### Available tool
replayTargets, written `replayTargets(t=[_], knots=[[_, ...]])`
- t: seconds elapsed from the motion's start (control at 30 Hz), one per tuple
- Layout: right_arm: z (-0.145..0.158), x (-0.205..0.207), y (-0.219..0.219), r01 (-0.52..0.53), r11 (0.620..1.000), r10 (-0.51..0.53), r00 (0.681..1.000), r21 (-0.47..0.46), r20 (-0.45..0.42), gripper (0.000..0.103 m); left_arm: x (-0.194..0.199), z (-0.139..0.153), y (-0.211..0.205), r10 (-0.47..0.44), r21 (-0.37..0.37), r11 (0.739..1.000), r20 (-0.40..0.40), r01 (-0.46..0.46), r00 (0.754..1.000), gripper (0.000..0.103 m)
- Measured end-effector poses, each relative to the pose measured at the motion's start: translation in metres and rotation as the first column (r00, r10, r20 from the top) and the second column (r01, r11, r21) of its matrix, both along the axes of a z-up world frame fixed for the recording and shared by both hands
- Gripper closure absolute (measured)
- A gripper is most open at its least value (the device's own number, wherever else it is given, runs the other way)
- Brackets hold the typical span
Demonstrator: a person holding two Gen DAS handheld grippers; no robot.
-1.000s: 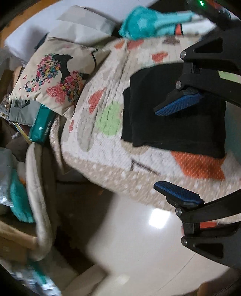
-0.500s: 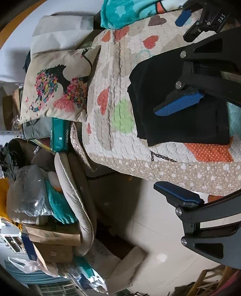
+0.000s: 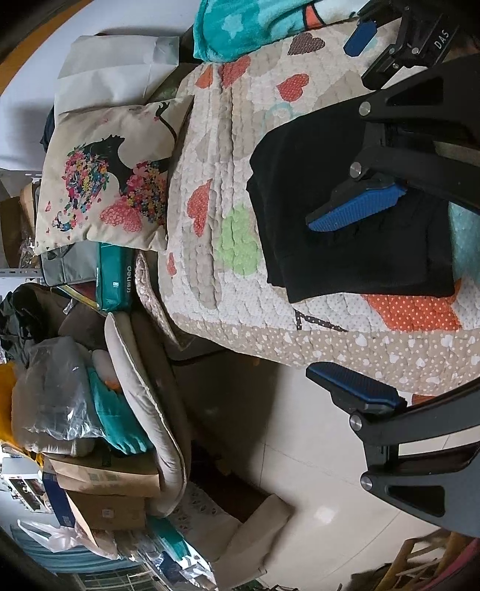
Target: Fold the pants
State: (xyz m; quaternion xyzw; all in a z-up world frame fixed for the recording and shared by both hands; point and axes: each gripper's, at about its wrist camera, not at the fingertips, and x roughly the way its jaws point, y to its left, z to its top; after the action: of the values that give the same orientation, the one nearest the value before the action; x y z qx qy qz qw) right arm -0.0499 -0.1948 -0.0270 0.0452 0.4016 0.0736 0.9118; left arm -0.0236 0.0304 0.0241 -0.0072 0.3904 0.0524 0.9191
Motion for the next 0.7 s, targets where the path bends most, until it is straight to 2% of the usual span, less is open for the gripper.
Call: replayTargets(t=[0.7], knots=[[-0.0026, -0.0011, 0.0008, 0.008, 1.0, -0.008, 1.0, 0.009, -0.008, 0.016, 0.0022, -0.0054, -0.0007, 0.007, -0.02, 1.0, -0.03, -0.007, 1.0, 0.03]])
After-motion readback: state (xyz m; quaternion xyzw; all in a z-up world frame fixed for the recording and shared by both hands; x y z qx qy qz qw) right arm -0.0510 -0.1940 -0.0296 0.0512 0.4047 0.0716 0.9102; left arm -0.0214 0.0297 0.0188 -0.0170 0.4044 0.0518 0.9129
